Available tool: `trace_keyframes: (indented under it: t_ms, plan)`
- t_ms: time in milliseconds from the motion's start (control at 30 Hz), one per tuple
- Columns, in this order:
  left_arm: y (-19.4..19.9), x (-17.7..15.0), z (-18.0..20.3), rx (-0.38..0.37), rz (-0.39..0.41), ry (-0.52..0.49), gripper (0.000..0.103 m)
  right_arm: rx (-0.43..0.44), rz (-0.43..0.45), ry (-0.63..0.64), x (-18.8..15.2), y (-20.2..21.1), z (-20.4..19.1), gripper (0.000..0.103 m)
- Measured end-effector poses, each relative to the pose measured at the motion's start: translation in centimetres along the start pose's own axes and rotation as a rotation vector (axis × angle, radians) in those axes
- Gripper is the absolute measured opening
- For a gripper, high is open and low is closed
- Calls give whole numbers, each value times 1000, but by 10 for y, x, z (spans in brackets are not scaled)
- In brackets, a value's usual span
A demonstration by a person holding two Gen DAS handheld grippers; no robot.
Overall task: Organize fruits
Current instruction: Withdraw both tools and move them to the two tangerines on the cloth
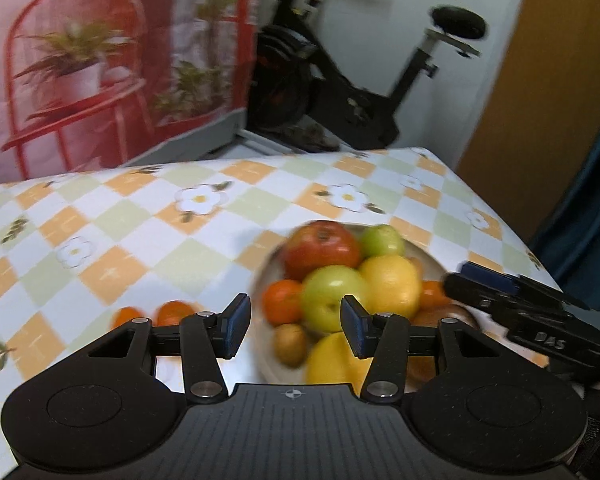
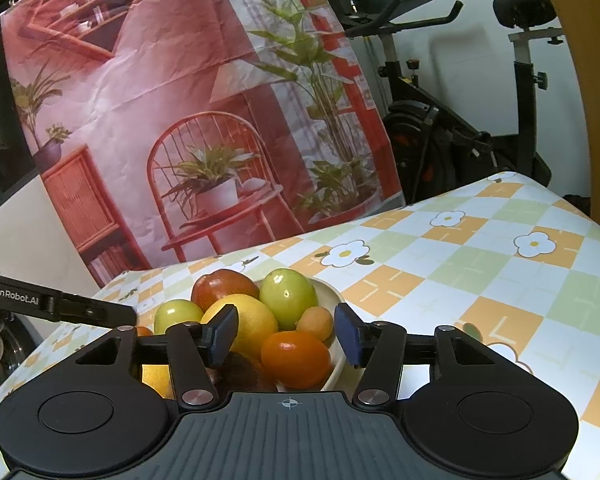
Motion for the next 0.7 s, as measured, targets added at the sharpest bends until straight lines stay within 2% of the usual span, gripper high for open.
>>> trace_keyframes:
  t_ms: [367, 567, 700]
  plan:
    - [32, -9, -68, 124, 34, 148, 52, 6, 9, -10, -1, 1, -1, 51]
    - [42, -5, -87, 124, 58, 195, 52, 11, -5, -15, 0, 0, -2, 52]
    - [49, 6, -93, 120, 89, 164, 52, 12, -40, -32, 3, 1, -2, 52]
Point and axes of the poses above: each gripper's, at about its wrist camera, not at the fingertips, and y roughly against the way its jaws point, z to its right, x to its top, the point moved 5 cm from there along -y, roughly the way its jaws point, and after that the axes turned 9 degrees about -y, right-handed, at the moved point
